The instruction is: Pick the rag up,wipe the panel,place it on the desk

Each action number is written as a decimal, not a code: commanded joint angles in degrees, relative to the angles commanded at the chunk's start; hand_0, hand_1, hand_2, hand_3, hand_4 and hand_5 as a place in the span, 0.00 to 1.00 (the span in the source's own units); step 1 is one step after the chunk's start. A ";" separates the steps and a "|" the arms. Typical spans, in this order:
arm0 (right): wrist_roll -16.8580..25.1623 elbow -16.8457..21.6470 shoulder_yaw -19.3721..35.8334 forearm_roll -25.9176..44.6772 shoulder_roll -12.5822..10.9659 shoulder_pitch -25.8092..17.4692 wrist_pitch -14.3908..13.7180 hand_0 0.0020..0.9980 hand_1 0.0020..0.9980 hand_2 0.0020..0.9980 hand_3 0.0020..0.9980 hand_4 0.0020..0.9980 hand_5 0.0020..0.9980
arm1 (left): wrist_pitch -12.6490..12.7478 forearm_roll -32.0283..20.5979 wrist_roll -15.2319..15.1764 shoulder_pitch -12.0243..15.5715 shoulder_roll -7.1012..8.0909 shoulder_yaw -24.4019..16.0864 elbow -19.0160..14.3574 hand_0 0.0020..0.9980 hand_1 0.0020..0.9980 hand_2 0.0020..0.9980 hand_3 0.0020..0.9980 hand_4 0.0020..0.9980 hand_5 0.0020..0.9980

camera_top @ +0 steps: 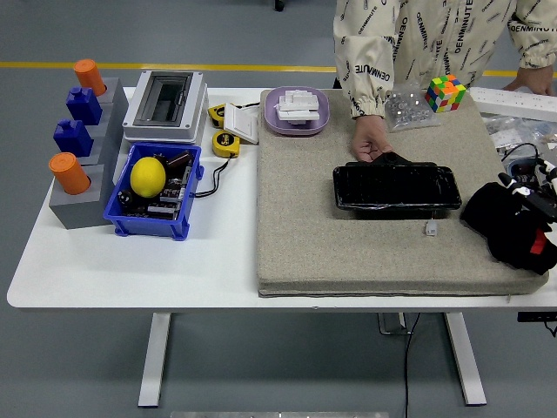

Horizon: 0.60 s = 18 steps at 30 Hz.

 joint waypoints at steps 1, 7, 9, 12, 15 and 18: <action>1.27 0.76 0.06 2.23 -0.13 -0.13 -1.31 1.00 1.00 1.00 1.00 1.00 0.99 | 0.00 0.00 0.00 0.00 -0.01 0.01 0.00 0.61 0.64 0.66 0.56 0.63 0.44; 11.93 5.22 0.35 16.76 -0.48 -0.61 -12.60 1.00 0.95 0.99 1.00 1.00 1.00 | -0.02 0.05 -0.02 -0.08 -0.09 0.03 -0.03 0.61 0.64 0.65 0.56 0.63 0.44; 15.46 7.18 0.78 21.60 -0.62 -0.86 -14.54 0.86 0.83 0.89 0.86 1.00 0.91 | -0.01 0.07 -0.01 -0.07 -0.12 0.05 -0.01 0.61 0.64 0.66 0.56 0.63 0.44; 17.91 10.36 1.87 28.68 -0.89 -1.45 -12.38 0.86 0.83 0.89 0.86 1.00 0.91 | -0.01 0.06 -0.02 -0.05 -0.12 0.18 0.00 0.61 0.64 0.66 0.56 0.63 0.44; 17.44 13.29 3.66 36.12 -1.30 -2.12 -6.91 0.85 0.83 0.88 0.85 1.00 0.94 | -0.04 -0.03 -0.02 -0.03 -0.11 0.45 -0.03 0.61 0.64 0.66 0.56 0.63 0.44; 16.29 15.18 4.83 43.20 -1.63 -2.41 -2.12 0.85 0.83 0.88 0.85 1.00 0.94 | -0.01 0.01 -0.03 0.00 -0.05 0.68 0.01 0.61 0.64 0.66 0.56 0.63 0.44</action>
